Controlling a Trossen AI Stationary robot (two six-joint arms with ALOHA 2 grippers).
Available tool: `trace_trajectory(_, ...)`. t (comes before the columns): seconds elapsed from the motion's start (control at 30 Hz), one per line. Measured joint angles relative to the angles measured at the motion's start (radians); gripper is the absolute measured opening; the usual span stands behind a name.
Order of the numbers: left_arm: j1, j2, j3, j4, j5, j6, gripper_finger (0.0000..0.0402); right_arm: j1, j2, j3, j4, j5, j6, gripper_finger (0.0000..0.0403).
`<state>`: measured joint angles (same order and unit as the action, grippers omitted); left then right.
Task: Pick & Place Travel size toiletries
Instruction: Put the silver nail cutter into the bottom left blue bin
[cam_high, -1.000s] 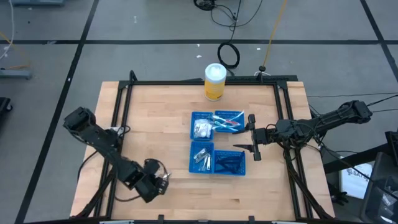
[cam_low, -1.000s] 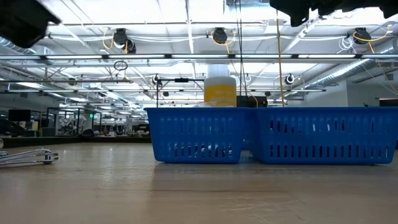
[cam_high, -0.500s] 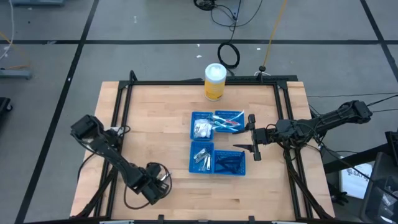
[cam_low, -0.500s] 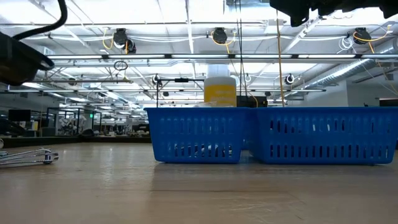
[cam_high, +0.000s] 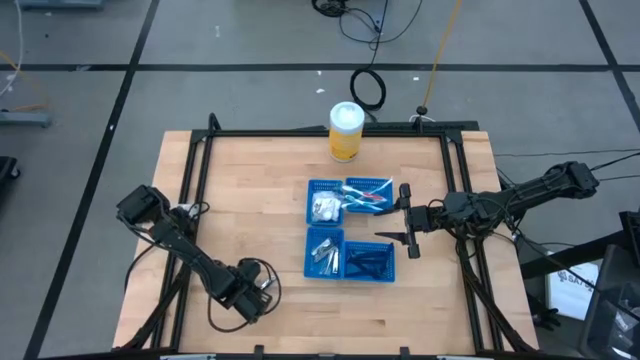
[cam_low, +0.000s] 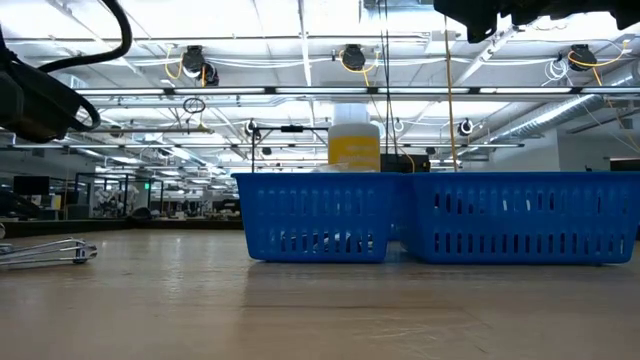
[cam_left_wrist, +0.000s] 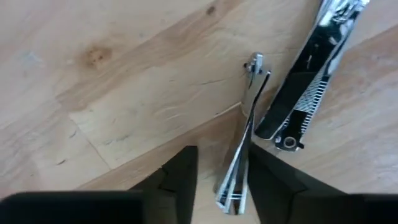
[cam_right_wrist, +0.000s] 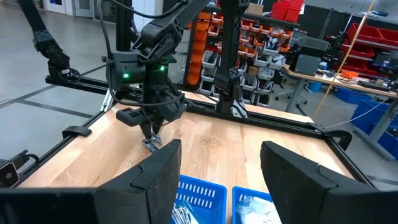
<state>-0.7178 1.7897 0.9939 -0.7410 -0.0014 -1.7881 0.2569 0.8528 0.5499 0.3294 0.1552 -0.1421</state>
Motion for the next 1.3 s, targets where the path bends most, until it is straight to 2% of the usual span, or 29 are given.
trace_trajectory(0.13,0.0,0.001,-0.001,-0.003,-0.011,0.004,0.0076,0.0,0.0,0.0,0.0,0.0,0.0,0.0208)
trace_trajectory(0.3,0.0,0.002,-0.001,-0.047,-0.119,0.006,0.0014,0.0,0.0,0.0,0.0,0.0,0.0,0.0208)
trace_trajectory(0.37,0.0,0.002,-0.001,-0.072,-0.131,0.011,0.0014,0.0,0.0,0.0,0.0,0.0,0.0,0.0208)
trace_trajectory(0.57,0.019,0.002,-0.002,-0.097,-0.149,0.036,0.0048,0.0,0.0,0.0,0.0,0.0,0.0,0.0208)
trace_trajectory(0.77,0.054,-0.018,-0.007,-0.092,-0.322,0.146,0.0013,0.0,0.0,0.0,0.0,0.0,0.0,0.0208)
trace_trajectory(0.87,0.08,-0.034,-0.006,-0.034,-0.442,0.169,0.0016,0.0,0.0,0.0,0.001,0.0,0.0,0.0208)
trace_trajectory(1.03,0.13,-0.049,-0.006,0.171,-0.546,0.401,0.0032,0.0,0.0,0.0,0.002,0.0,0.0,0.0208)
trace_trajectory(1.17,0.175,-0.055,-0.004,0.371,-0.56,0.601,0.0012,0.0,0.0,0.0,0.002,0.0,0.0,0.0208)
trace_trajectory(1.3,0.219,-0.055,0.034,0.514,-0.528,0.757,0.0013,0.0,0.0,0.0,0.001,0.0,0.0,0.0208)
